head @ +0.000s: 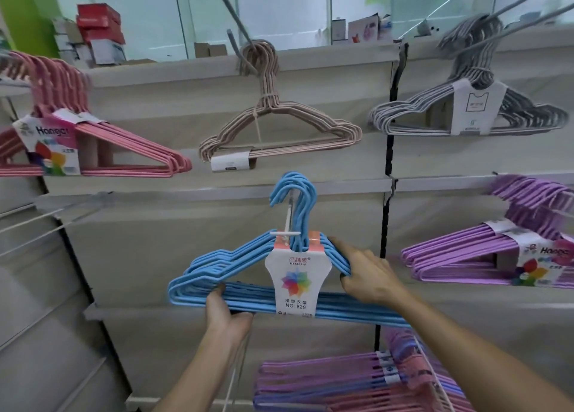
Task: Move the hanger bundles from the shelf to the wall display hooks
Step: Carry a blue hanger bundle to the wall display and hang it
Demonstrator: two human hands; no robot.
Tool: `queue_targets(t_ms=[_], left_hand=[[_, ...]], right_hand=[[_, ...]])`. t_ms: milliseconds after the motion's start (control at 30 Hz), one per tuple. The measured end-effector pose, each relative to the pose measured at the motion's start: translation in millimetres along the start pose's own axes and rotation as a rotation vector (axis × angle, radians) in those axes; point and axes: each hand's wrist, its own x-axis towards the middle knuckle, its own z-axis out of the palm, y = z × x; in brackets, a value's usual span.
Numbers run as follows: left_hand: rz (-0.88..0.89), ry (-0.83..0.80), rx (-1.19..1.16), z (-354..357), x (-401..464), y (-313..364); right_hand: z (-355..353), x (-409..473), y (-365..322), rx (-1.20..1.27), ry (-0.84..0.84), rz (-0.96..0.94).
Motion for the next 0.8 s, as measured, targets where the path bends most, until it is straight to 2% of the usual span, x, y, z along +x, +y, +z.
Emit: queue_targets(t_ms=[400,800], left_hand=[[-0.103,0.006,-0.001,1.4,67.6,-9.3],[-0.080,-0.029,0.120,-17.4,85.6,-11.1]], right_hand=[[22.5,38.3,8.3,-0.091,-0.045,0.084],[36.9,41.8,12.7,-0.139,-0.021,0.084]])
